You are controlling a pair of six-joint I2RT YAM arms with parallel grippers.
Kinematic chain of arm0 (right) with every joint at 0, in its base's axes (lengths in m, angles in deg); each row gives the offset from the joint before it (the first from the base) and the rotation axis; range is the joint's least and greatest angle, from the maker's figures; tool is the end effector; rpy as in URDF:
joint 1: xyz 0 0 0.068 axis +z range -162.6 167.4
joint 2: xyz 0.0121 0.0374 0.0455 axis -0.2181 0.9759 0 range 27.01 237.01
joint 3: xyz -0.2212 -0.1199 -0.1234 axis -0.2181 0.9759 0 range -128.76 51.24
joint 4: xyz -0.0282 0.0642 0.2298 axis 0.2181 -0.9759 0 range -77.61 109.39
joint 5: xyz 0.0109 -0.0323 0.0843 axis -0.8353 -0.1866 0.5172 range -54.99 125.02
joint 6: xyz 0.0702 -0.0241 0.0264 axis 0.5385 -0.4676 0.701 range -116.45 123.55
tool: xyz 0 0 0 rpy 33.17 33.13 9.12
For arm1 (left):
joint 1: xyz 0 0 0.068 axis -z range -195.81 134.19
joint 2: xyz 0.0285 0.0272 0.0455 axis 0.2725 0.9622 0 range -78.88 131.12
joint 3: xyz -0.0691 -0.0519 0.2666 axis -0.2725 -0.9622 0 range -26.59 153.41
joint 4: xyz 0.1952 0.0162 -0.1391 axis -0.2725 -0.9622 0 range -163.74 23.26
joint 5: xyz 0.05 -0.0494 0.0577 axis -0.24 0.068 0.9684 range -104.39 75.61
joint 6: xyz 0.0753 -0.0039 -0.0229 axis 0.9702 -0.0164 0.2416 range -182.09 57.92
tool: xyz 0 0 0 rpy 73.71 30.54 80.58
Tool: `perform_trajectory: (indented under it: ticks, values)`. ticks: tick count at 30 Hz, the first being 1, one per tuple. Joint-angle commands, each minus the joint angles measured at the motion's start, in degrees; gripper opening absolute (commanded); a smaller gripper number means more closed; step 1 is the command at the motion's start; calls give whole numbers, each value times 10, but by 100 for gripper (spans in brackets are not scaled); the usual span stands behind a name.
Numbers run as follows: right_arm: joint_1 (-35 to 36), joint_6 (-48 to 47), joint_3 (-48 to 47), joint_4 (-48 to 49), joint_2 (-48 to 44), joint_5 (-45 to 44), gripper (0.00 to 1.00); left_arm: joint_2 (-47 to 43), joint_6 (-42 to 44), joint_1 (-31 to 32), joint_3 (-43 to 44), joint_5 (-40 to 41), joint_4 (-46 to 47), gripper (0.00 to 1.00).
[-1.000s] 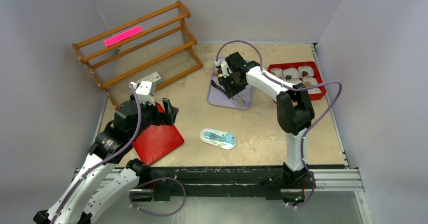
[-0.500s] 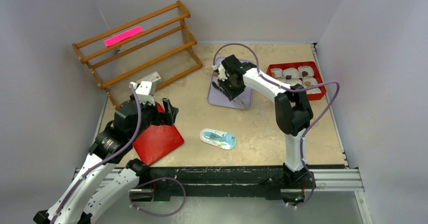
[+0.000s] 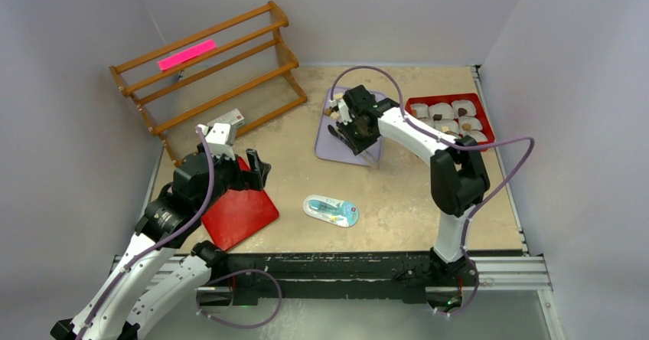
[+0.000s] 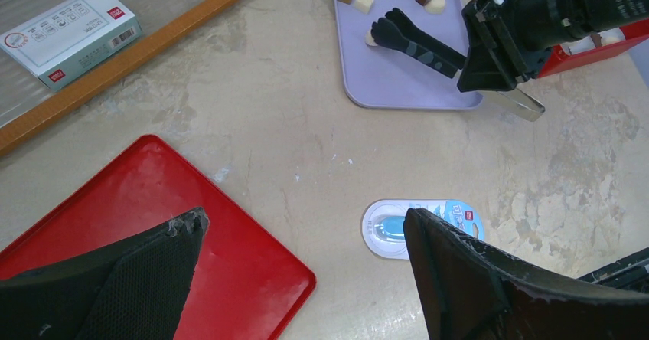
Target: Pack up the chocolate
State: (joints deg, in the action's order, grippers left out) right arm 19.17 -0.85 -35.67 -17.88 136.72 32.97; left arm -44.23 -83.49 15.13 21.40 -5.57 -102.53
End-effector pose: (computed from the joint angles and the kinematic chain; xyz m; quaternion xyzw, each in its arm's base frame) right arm 0.3502 0.2139 0.2158 -0.2955 0.9196 0.0443 0.2550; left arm 0.1160 -0.0575 0.3239 0.0263 0.8295 -0.1871 0.5256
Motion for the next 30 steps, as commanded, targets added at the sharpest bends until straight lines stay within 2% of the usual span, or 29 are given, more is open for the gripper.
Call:
perform_trajectory:
  ticks: [1, 9, 12, 17, 22, 30]
  values:
    - [2, 13, 16, 9, -53, -2, 26, 0, 2, 4, 12, 3, 2, 100]
    - [1, 39, 50, 14, -108, 16, 23, 0, 2, 4, 11, 0, 2, 100]
    - [1, 37, 63, 37, -119, 8, 29, 1, 2, 3, 11, -1, 3, 100]
    - [1, 39, 15, 15, -68, -19, 37, -2, 2, 3, 12, -1, 2, 100]
    - [1, 77, -58, -28, -13, -41, 38, -2, 2, 3, 12, 0, 1, 100]
    - [-3, 47, -104, -19, 38, -44, 38, -1, 2, 4, 11, 1, 1, 100]
